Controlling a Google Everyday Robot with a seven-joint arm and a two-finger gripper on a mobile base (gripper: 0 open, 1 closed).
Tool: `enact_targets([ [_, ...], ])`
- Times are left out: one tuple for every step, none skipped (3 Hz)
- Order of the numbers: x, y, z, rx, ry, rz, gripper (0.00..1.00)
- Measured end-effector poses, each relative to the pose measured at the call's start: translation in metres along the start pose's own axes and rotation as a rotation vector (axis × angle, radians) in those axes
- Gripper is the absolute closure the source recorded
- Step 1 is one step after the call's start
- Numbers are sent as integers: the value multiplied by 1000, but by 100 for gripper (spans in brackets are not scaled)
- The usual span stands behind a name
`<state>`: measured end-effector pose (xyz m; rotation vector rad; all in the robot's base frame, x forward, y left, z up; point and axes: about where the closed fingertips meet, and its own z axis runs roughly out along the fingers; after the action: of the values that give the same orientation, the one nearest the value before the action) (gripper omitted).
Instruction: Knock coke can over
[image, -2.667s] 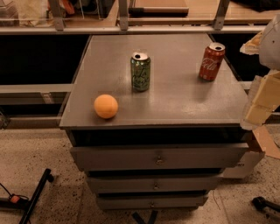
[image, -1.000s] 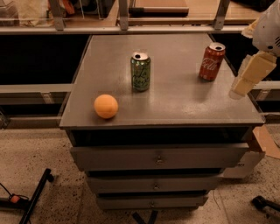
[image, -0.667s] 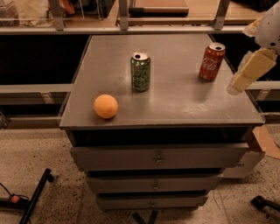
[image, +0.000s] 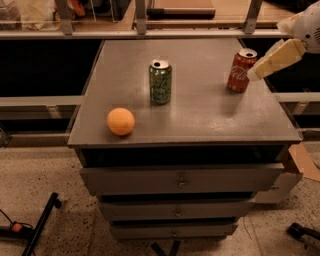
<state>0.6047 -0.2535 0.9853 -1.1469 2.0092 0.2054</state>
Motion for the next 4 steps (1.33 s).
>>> enact_targets([
  [-1,-21,25,7,-70,78,0],
  [1,-31,49,15,-129,151,0],
  [7,-34,74,44,-185,217,0],
  [10,-44,97,79,-252,266,0],
])
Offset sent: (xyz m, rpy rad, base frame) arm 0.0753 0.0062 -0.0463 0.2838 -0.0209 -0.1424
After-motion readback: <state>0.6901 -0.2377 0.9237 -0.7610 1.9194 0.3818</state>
